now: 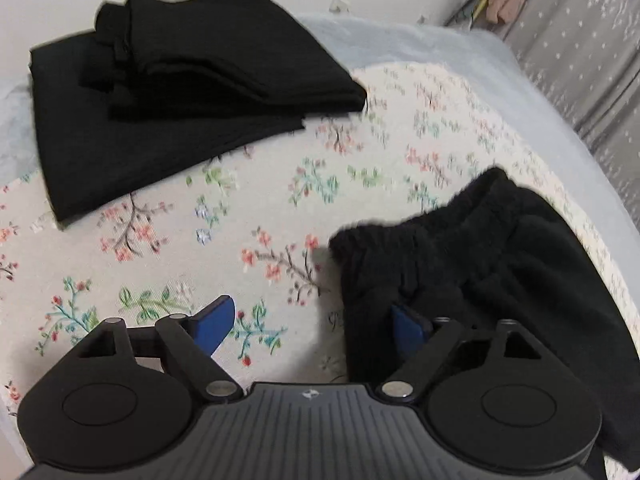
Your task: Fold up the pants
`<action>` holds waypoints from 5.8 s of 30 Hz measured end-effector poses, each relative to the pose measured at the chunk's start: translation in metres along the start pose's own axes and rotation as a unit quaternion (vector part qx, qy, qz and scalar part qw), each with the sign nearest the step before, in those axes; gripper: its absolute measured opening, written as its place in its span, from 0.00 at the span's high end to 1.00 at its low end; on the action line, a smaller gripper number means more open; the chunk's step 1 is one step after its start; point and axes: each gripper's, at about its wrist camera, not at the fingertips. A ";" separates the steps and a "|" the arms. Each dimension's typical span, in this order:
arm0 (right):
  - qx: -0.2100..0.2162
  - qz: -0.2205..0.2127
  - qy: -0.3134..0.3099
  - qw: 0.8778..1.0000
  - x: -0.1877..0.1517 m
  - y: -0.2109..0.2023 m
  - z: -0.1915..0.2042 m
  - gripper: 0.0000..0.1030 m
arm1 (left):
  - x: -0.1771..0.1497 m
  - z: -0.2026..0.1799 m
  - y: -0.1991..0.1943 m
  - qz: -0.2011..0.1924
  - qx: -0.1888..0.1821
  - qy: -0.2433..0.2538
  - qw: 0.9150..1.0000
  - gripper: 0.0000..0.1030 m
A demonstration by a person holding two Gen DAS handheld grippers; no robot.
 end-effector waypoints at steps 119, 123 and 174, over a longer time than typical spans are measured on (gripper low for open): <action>0.133 0.068 -0.081 0.985 -0.006 -0.008 -0.027 0.42 | -0.006 0.036 -0.009 0.076 -0.191 -0.038 0.978 0.24; 0.107 0.104 -0.067 0.987 -0.016 0.001 -0.016 0.37 | -0.022 0.032 0.004 0.121 -0.182 -0.088 0.972 0.24; -0.001 0.092 -0.220 0.971 -0.024 0.016 0.011 0.95 | 0.010 0.030 0.004 -0.045 -0.174 0.052 0.982 0.46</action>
Point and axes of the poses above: each gripper's, at about its wrist camera, not at the fingertips, and y roughly the way its jaws point, z to its left, x to its top, and after that the axes turned 5 degrees about -y, right-handed
